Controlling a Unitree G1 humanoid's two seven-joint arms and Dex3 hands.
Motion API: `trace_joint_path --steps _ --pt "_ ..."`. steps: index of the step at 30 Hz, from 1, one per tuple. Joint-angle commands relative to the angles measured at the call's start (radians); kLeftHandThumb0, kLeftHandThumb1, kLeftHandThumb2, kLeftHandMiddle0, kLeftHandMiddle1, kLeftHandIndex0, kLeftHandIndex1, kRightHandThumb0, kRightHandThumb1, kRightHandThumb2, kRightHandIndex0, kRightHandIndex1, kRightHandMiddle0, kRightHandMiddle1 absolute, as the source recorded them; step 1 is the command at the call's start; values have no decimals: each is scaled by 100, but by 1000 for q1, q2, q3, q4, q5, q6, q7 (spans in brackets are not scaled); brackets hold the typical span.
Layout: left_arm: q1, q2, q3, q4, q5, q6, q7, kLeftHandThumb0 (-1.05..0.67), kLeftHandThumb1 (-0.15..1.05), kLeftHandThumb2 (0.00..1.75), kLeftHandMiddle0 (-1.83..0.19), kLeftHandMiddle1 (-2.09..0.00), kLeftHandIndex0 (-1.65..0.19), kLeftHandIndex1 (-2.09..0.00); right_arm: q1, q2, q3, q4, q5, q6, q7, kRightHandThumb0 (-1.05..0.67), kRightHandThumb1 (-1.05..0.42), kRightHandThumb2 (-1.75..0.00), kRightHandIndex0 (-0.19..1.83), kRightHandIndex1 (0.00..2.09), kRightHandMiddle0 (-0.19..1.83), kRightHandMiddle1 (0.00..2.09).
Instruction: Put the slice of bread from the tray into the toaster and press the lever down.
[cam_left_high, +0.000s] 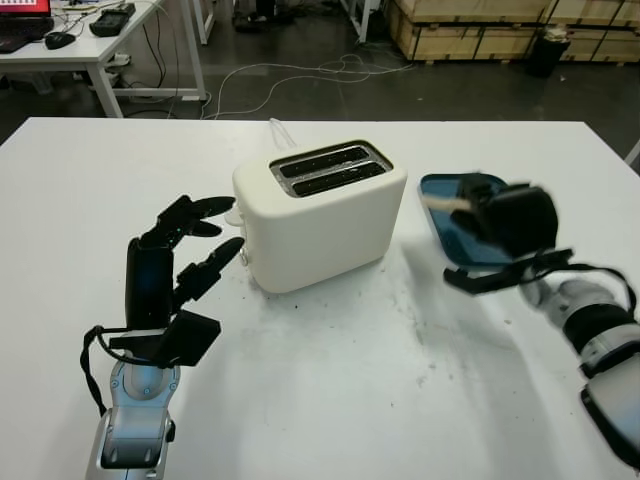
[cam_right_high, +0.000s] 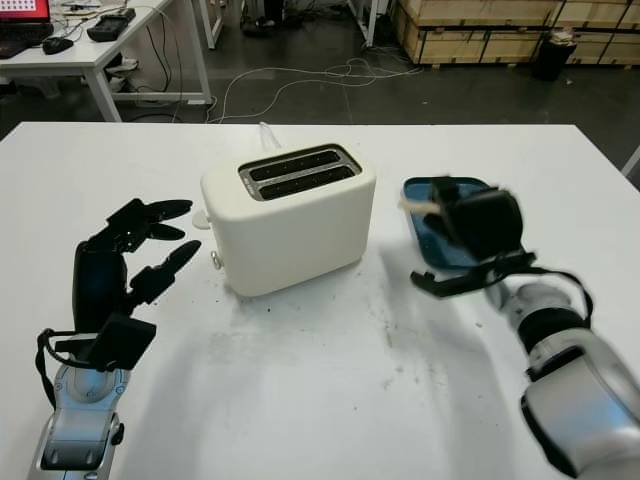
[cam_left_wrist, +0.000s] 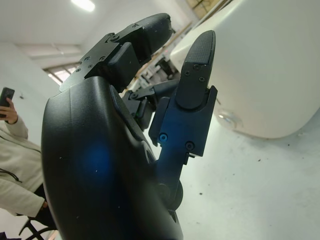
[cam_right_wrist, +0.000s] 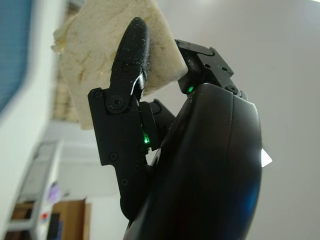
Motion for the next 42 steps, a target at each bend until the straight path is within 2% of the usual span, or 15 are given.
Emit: trace_joint_path --steps 1,5,9,14,18,22,28,33,42 --pt "-1 0 -2 6 6 -10 4 -33 92 7 -51 -122 -65 -58 -37 -32 -49 -61 45 -101 4 -56 -92 -46 87 175 53 175" --pt "0 -2 -2 4 14 -3 7 -33 92 7 -51 -123 -65 -58 -74 -44 -140 -106 149 -264 139 -56 -92 -38 97 175 64 175" --pt "1 -6 -2 0 10 5 4 -34 92 7 -51 -123 -65 -58 -116 -30 -243 -137 333 -364 424 -55 -92 -34 99 175 71 175" --pt "2 -3 -2 -1 8 2 0 -33 92 8 -50 -123 -65 -58 -195 14 -322 -98 466 -417 643 -56 -92 -34 99 175 73 175" --pt "-1 2 3 5 5 2 -2 -31 92 7 -50 -122 -64 -57 -287 72 -348 -27 532 -457 802 -52 -92 -26 100 175 78 175" --pt "-3 2 5 6 8 3 2 -32 92 7 -50 -121 -64 -57 -382 129 -352 27 571 -453 971 -50 -92 -26 103 175 82 168" --pt "-4 2 7 9 4 6 0 -31 92 6 -51 -122 -64 -56 -482 229 -344 112 579 -386 1151 -51 -92 -32 108 175 85 174" --pt "-4 4 7 9 14 6 5 -32 92 6 -51 -121 -65 -56 -519 294 -322 155 544 -339 1211 -53 -92 -35 110 175 87 175" --pt "-1 5 10 16 17 -4 8 -32 92 7 -52 -121 -65 -55 -530 297 -299 150 533 -285 1365 -56 -92 -33 113 175 92 175"
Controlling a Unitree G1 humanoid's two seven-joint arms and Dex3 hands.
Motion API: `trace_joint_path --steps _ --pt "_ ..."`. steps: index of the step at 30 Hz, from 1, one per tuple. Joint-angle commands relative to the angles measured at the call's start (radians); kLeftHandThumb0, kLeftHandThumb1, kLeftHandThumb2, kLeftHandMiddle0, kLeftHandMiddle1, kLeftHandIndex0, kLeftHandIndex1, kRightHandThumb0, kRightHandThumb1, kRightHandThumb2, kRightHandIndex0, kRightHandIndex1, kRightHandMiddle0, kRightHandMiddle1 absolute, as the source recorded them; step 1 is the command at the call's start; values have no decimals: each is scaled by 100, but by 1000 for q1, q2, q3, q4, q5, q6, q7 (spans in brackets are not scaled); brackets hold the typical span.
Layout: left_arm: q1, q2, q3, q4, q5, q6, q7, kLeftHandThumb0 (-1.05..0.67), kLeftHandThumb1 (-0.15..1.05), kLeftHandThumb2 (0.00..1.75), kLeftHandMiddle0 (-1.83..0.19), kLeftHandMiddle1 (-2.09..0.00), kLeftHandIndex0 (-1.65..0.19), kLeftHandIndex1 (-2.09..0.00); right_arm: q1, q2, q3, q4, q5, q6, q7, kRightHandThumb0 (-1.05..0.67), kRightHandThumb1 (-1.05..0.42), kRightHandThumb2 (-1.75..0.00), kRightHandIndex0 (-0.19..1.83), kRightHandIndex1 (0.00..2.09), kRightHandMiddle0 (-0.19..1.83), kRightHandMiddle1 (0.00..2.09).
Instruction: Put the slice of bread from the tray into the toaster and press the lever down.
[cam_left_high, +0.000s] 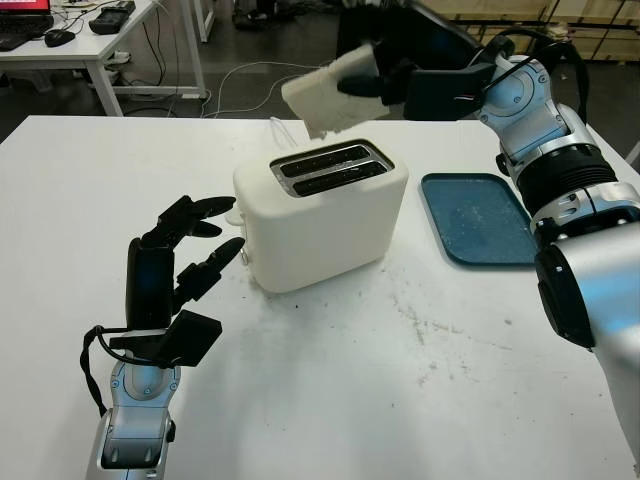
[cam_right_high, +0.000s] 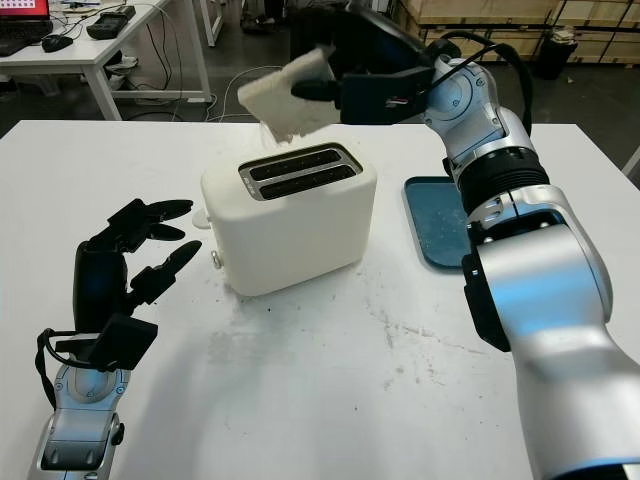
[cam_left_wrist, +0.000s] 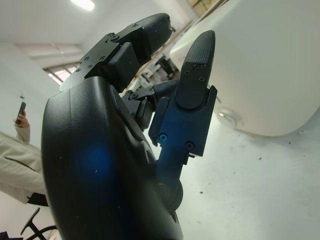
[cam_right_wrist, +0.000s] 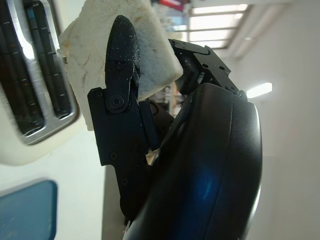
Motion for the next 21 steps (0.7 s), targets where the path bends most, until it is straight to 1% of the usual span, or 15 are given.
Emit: trace_joint_path --steps 1,5,8,11,15,21 --pt "-1 6 9 15 4 -5 7 -32 92 7 -52 -121 -65 -55 -30 -14 1 -19 -1 29 36 -56 -92 -33 114 175 92 175" --pt "2 0 7 9 6 1 9 -32 92 8 -51 -120 -66 -54 -33 -31 0 -35 -2 48 76 -58 -92 -33 115 175 92 175" --pt "3 -1 5 9 11 3 13 -32 92 7 -51 -120 -65 -54 -33 -43 -3 -39 -3 30 71 -58 -92 -32 116 175 94 175" --pt "2 0 4 13 17 1 17 -33 92 7 -52 -120 -66 -54 -37 -44 -22 -31 26 30 103 -57 -92 -34 119 175 96 175" --pt "4 -4 3 7 16 11 14 -32 92 7 -52 -120 -65 -54 -46 -50 -42 -31 42 41 130 -55 -92 -34 116 175 94 175" --pt "3 0 4 14 19 0 14 -32 92 7 -52 -121 -66 -54 -54 -61 -33 -34 4 32 94 -58 -92 -37 112 175 92 175"
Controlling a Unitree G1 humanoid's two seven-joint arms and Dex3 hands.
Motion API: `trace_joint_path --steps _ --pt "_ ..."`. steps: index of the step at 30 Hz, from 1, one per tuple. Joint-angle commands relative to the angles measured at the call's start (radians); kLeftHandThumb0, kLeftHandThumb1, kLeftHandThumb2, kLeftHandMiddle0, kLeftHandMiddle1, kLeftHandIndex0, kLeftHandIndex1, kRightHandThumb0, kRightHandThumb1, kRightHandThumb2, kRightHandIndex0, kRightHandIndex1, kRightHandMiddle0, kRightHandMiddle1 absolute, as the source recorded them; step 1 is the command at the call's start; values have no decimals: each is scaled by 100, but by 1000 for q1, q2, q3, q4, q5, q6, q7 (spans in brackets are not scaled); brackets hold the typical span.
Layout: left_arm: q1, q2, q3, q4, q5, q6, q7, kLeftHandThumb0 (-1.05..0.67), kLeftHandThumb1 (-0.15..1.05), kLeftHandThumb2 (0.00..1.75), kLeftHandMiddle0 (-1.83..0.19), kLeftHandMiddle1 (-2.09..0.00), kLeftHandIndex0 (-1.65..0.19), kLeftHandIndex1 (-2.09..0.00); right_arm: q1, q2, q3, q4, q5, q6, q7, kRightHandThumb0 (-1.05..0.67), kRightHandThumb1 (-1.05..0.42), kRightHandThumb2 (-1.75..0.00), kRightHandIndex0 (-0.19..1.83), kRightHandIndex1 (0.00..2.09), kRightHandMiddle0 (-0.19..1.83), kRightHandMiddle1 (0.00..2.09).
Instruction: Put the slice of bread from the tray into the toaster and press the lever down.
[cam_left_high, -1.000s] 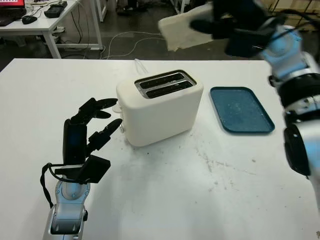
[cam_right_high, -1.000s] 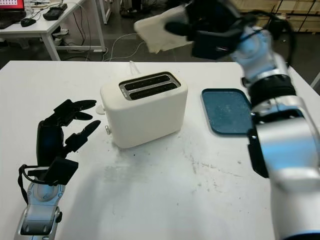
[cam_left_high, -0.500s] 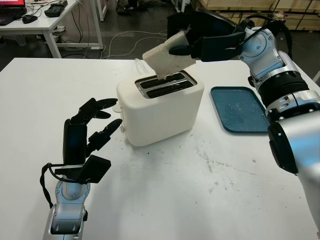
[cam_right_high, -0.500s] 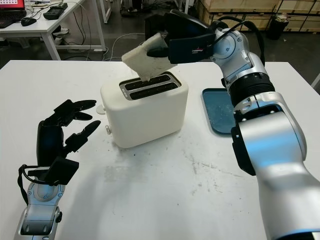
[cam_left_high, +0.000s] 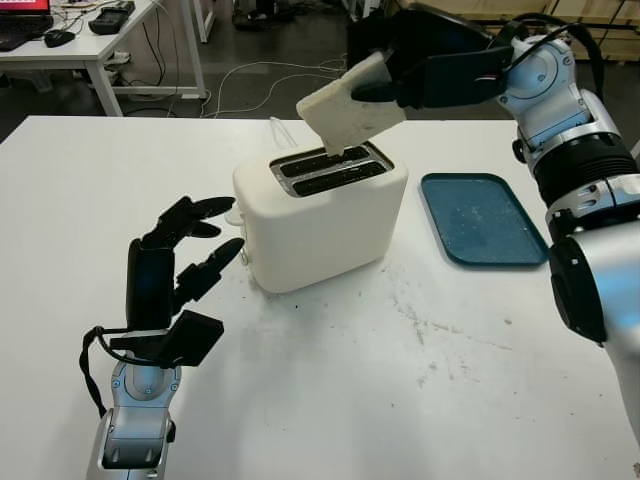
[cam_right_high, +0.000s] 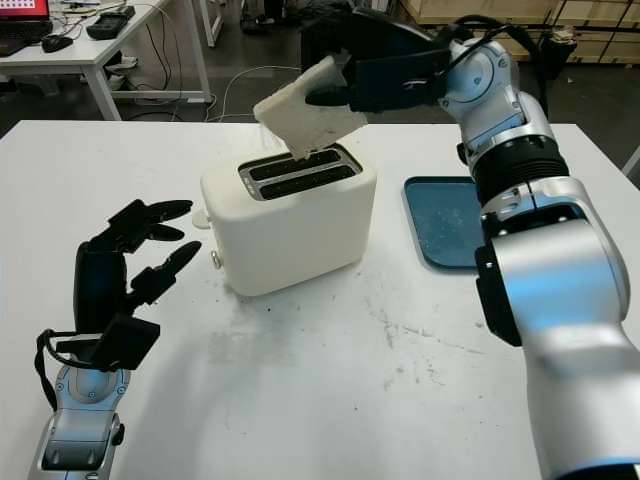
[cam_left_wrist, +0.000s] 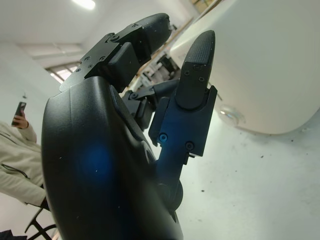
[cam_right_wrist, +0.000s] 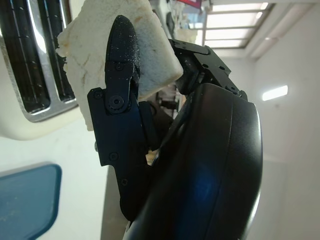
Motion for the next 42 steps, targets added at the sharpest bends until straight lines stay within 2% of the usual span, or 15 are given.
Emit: trace_joint_path --steps 1,11,23,42 --pt "2 1 4 11 3 -1 6 -32 92 8 -52 -121 -66 -54 -30 -12 3 -6 -7 2 -11 -58 -92 -37 112 175 92 175" --pt "2 -3 1 0 7 16 4 -32 92 7 -52 -120 -66 -53 -40 -5 -1 16 12 33 85 -53 -92 -36 117 175 95 175" --pt "-2 -5 -1 2 6 18 4 -33 92 8 -51 -118 -66 -53 -27 -23 64 -4 -81 49 34 -57 -92 -34 113 175 92 175" --pt "-1 -6 1 3 9 11 14 -32 92 7 -51 -118 -66 -52 -4 -2 143 35 -128 42 98 -52 -92 -34 112 175 91 175"
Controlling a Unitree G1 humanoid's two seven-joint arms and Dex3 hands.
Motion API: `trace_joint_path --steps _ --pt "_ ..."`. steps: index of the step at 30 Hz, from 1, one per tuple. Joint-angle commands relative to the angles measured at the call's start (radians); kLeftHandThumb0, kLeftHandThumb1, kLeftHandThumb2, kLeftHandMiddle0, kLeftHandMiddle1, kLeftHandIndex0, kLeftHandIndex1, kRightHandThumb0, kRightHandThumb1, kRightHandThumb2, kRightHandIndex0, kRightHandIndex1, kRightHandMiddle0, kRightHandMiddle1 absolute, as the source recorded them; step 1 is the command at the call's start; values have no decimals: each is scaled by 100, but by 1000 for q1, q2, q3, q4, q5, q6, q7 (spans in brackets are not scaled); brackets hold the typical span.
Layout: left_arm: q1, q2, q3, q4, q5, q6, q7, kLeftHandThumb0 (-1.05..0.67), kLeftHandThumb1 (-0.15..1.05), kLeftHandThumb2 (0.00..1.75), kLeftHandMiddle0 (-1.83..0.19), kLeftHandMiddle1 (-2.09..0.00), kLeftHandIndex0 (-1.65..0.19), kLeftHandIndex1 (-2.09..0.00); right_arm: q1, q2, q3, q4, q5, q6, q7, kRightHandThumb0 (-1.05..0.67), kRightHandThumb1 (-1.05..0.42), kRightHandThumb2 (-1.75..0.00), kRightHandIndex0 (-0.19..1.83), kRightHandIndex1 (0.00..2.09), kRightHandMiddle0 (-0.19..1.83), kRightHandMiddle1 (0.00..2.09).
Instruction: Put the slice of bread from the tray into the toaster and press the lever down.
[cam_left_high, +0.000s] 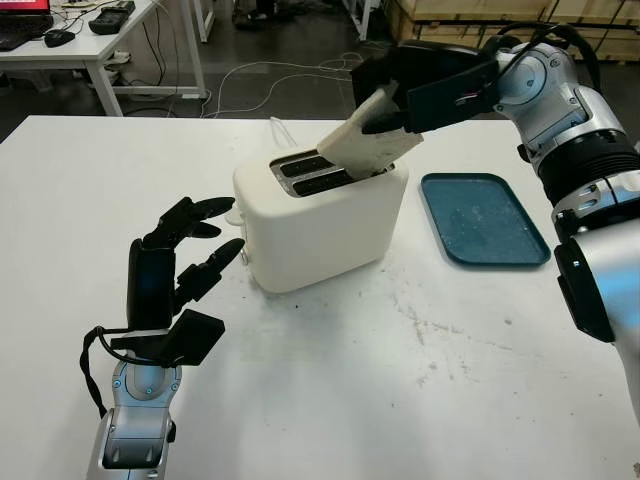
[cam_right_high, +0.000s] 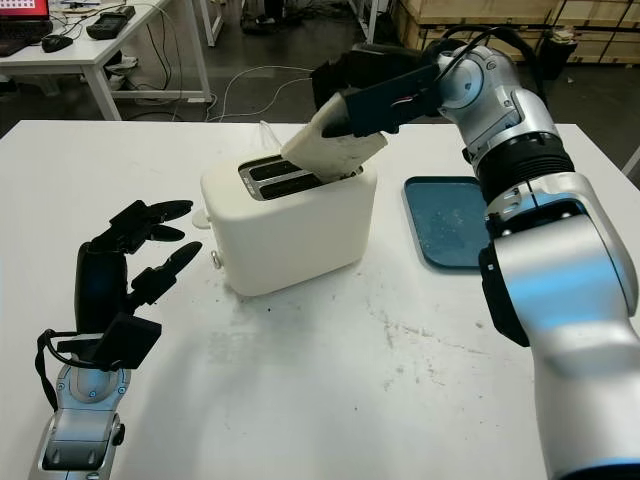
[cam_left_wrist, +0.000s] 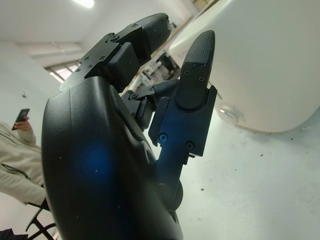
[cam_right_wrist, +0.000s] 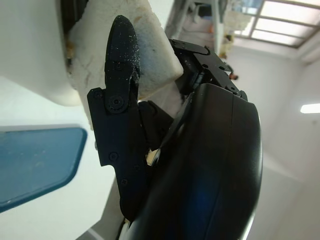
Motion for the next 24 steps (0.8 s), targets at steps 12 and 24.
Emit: trace_joint_path --steps 12,24 --pt "-4 -5 -2 -2 7 10 5 -32 92 9 -51 -118 -66 -51 13 46 51 -3 -35 -5 2 -48 -92 -35 109 175 85 175" --pt "2 -17 -9 -7 -4 9 5 -27 92 10 -49 -118 -67 -51 82 69 50 -89 -25 -28 -6 -78 -92 -17 75 111 65 128"
